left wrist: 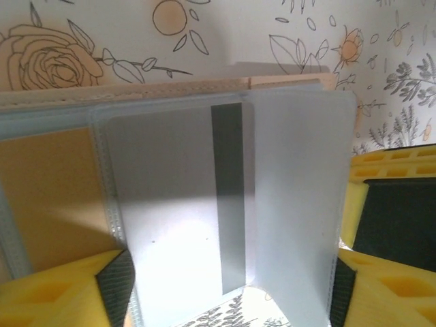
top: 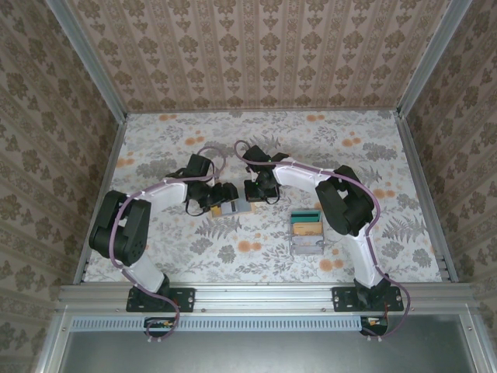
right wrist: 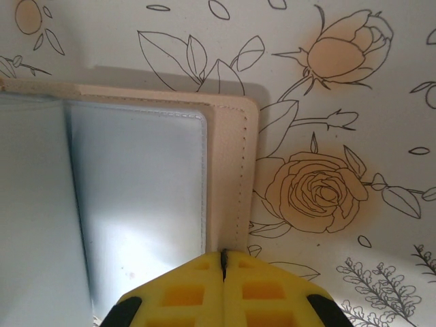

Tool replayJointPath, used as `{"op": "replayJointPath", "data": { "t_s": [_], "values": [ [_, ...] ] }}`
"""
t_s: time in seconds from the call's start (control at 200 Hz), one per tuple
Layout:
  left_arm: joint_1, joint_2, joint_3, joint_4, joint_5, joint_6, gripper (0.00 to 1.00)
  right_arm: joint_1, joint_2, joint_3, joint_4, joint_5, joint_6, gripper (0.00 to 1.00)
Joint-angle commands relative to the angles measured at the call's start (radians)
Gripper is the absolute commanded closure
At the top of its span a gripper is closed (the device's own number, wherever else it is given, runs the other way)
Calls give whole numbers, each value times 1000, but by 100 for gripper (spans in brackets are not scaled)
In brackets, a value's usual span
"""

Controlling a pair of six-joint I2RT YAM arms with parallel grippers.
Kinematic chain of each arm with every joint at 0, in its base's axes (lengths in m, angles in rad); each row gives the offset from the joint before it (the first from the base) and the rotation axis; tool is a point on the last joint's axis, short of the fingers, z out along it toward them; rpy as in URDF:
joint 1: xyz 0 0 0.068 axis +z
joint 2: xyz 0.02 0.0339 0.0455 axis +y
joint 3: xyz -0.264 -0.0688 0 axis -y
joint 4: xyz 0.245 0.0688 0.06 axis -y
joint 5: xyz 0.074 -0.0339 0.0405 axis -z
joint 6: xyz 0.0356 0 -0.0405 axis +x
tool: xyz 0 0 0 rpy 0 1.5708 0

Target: Take the credit cards out of the card holder

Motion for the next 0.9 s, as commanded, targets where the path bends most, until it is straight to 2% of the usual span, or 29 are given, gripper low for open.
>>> {"op": "replayJointPath", "data": {
  "t_s": [0.0,0.39,0.4,0.57,0.655,0.675,0.775,0.895],
  "values": [
    [-8,-8,40,-23,11,20,20,4,35,7,-8,-18,14,100],
    [-24,-4,88,-6,47,18,23,-57,-79,-66,65,37,72,99],
    [-46,-3,89,-5,45,18,24,-59,-82,-68,66,37,72,99],
    [-45,-15,79,-7,1,7,29,-63,-116,-80,107,-12,63,98],
    [-37,-39,57,-9,-13,9,36,-56,-123,-78,122,-37,63,97],
    [-7,-44,50,-12,-14,10,38,-54,-125,-78,129,-45,63,96],
    [29,-78,22,-36,-35,28,45,-43,-120,-65,157,-91,63,94],
    [69,-108,-10,-75,-64,56,67,-27,-90,-28,173,-157,64,93]
  ]
}}
